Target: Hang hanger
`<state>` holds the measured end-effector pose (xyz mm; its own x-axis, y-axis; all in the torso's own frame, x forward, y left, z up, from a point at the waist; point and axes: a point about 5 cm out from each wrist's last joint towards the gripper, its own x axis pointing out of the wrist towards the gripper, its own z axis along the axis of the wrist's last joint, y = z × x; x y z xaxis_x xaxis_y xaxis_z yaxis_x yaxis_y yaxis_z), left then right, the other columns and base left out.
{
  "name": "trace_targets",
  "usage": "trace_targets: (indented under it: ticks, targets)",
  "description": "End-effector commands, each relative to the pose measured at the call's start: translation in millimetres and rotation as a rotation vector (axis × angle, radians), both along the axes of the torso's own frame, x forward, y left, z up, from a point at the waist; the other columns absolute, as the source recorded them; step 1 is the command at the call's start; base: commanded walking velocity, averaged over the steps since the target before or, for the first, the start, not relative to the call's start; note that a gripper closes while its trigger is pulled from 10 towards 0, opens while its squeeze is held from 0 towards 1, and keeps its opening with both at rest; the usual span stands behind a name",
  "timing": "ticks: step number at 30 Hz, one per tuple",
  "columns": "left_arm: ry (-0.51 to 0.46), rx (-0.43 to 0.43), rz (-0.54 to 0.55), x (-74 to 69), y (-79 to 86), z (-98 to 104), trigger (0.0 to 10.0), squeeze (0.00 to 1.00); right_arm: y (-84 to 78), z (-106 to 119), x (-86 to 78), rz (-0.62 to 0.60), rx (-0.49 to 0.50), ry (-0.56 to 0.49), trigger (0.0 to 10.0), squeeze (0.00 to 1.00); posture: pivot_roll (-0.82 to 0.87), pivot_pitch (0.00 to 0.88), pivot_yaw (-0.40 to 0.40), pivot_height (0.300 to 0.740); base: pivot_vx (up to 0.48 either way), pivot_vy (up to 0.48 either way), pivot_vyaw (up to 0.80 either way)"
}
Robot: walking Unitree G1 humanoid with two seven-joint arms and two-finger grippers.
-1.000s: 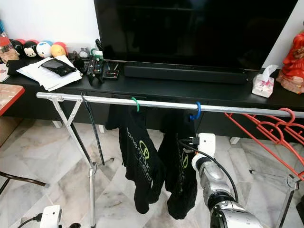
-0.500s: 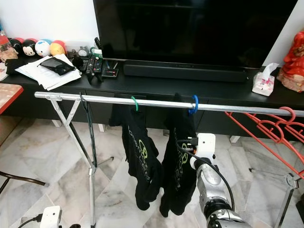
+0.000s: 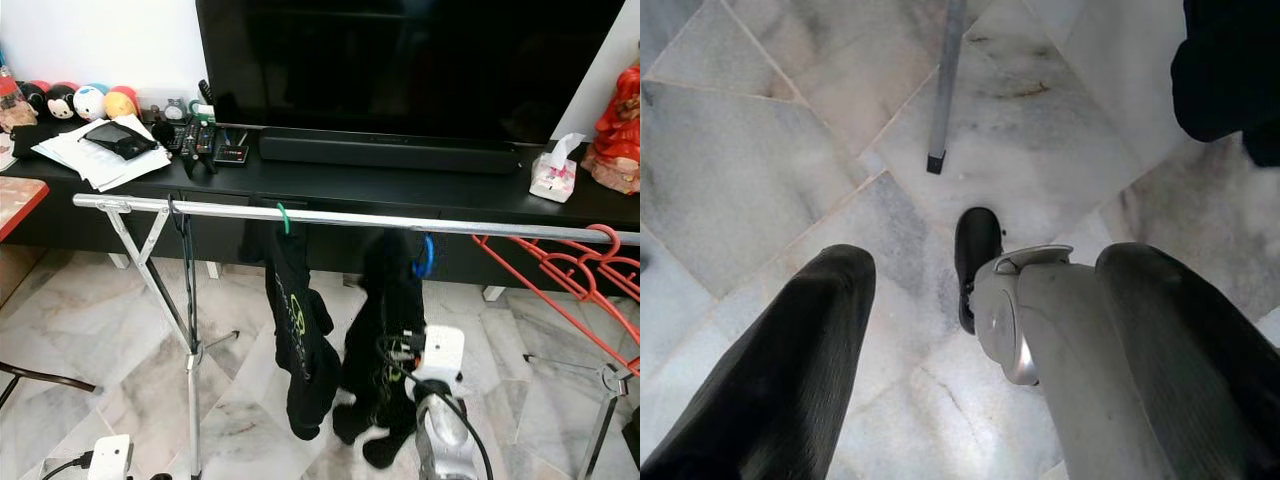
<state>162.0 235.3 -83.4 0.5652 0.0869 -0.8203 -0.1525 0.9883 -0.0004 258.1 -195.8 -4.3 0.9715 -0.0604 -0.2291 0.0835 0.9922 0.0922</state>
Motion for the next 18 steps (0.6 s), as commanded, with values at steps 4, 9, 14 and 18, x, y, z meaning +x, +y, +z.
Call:
trace_targets:
  ticks: [4,9,14,18]
  targets:
    - [0.039,-0.002,-0.008,-8.2,-6.5,-5,10.0,0.00,4.1,4,4.4,-0.015,-0.004,-0.015,10.0,0.00,-0.07,0.000,-0.051,0.740,0.000,0.000,0.00]
    - [0.039,-0.002,-0.003,-8.2,-5.4,-5,10.0,0.00,3.4,8,9.8,-0.015,-0.006,-0.024,10.0,0.00,-0.07,0.000,-0.055,0.740,0.000,0.000,0.00]
    - [0.038,0.002,0.000,-7.1,-0.7,-4,10.0,0.00,2.3,14,16.4,-0.021,-0.010,-0.038,10.0,0.00,-0.07,0.000,-0.054,0.740,-0.243,0.000,0.00]
    - [0.036,-0.001,0.002,-6.6,-1.1,-4,10.0,0.00,2.2,15,17.8,-0.023,-0.011,-0.040,10.0,0.00,-0.07,0.000,-0.054,0.740,-0.243,0.000,0.00]
